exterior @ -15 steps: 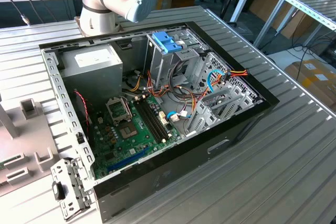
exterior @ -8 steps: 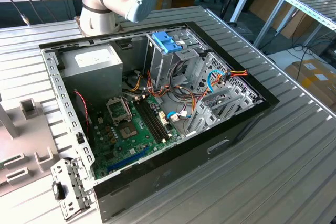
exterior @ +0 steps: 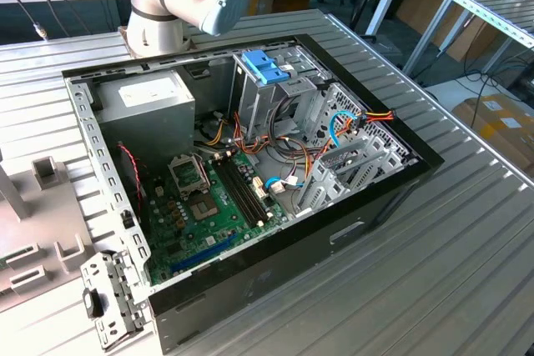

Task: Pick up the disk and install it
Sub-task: 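Pick up the disk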

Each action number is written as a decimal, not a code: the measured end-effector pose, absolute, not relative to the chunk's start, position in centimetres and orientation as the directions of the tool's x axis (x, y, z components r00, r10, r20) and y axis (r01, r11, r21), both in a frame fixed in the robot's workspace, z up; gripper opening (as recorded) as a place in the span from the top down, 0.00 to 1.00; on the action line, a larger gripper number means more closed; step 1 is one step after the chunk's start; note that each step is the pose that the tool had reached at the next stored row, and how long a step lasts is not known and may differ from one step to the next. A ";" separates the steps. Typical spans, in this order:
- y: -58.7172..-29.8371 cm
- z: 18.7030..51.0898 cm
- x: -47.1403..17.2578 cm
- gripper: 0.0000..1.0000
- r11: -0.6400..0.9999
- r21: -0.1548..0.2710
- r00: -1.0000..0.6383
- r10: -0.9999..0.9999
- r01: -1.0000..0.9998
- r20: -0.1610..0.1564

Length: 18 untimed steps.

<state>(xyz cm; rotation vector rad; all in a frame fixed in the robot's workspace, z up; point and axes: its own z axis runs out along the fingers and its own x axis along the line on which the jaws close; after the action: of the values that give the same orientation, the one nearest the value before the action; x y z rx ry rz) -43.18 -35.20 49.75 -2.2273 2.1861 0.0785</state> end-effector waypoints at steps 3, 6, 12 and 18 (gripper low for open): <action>-35.3 49.7 -43.1 0.63 -0.019 0.021 0.018 -0.999 -1.000 -0.050; -35.3 49.7 -43.0 0.63 -0.019 0.021 0.018 -0.999 -1.000 -0.050; -35.4 49.7 -42.3 0.63 -0.019 0.022 0.018 -0.999 -1.000 -0.050; -35.5 49.7 -41.5 0.63 -0.019 0.024 0.018 -0.999 -1.000 -0.049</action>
<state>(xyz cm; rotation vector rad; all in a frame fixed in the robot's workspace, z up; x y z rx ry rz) -41.49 -35.53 49.65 -2.2286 2.1877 0.0813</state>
